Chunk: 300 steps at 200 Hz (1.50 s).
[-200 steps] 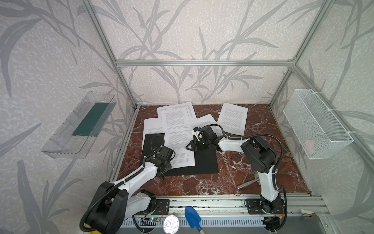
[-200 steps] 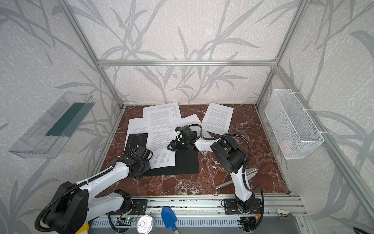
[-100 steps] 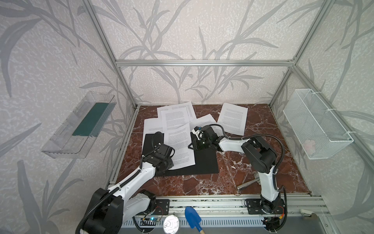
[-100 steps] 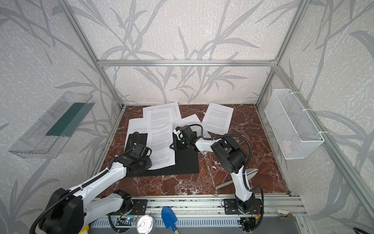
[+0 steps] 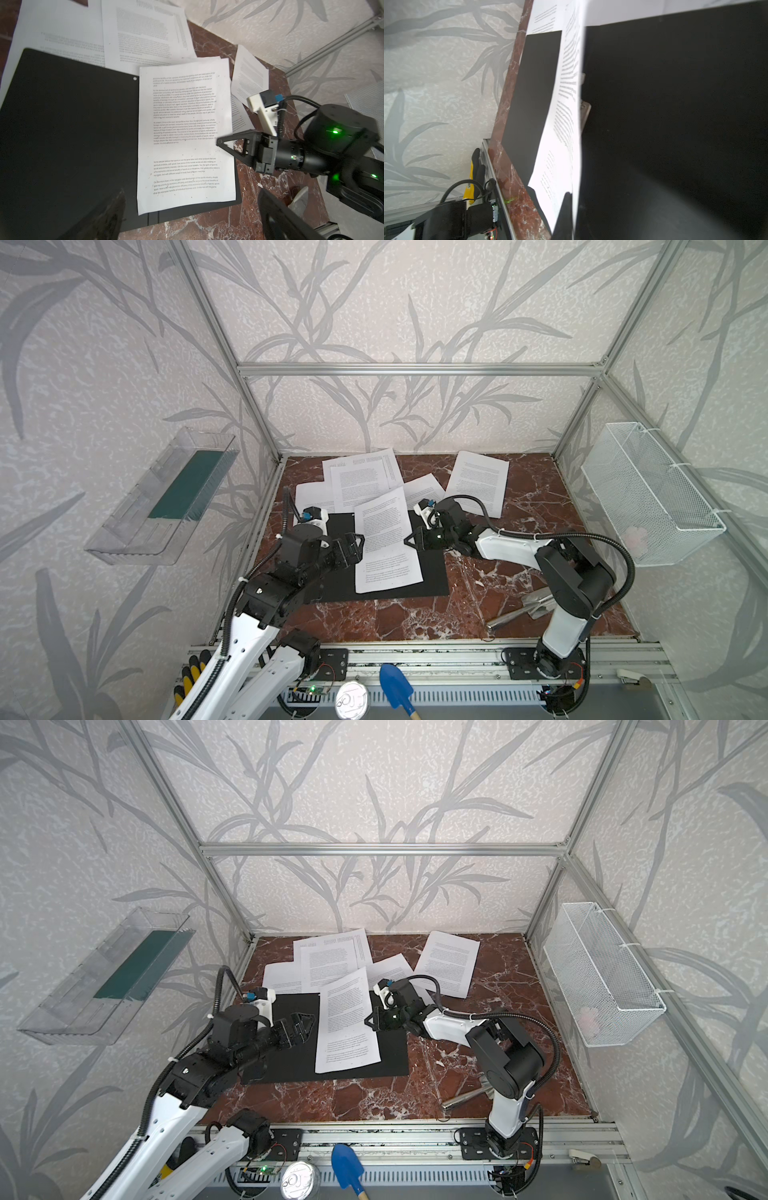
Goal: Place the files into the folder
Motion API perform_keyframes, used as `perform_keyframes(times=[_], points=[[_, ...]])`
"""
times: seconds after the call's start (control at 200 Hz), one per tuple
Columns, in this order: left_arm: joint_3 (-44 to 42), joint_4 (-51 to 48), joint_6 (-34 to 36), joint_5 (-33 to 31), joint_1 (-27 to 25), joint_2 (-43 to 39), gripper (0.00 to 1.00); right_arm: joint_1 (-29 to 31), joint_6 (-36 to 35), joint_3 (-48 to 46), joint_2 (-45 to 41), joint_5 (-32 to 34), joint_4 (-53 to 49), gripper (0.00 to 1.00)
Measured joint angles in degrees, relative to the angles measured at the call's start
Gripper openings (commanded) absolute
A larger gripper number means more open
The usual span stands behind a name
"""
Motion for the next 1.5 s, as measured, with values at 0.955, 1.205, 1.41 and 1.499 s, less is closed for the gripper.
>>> perform_keyframes(times=[0.955,1.205,1.41,1.499], points=[[-5.01,3.21,5.70,20.37,8.02,2.29,0.99,-1.14,2.89,-11.13,-11.52,8.17,-3.04,0.00],[-5.01,3.19,5.75,19.08,8.02,-2.40,0.99,-1.16,0.44,-8.94,-11.61,10.84,-8.07,0.00],[-5.01,3.19,5.77,18.86,8.02,-2.84,0.99,-1.22,-3.78,-6.54,-11.76,13.51,-14.27,0.00],[-5.01,3.19,5.77,18.88,8.02,-2.84,0.99,-1.25,-4.87,-5.79,-11.76,13.64,-15.63,0.00]])
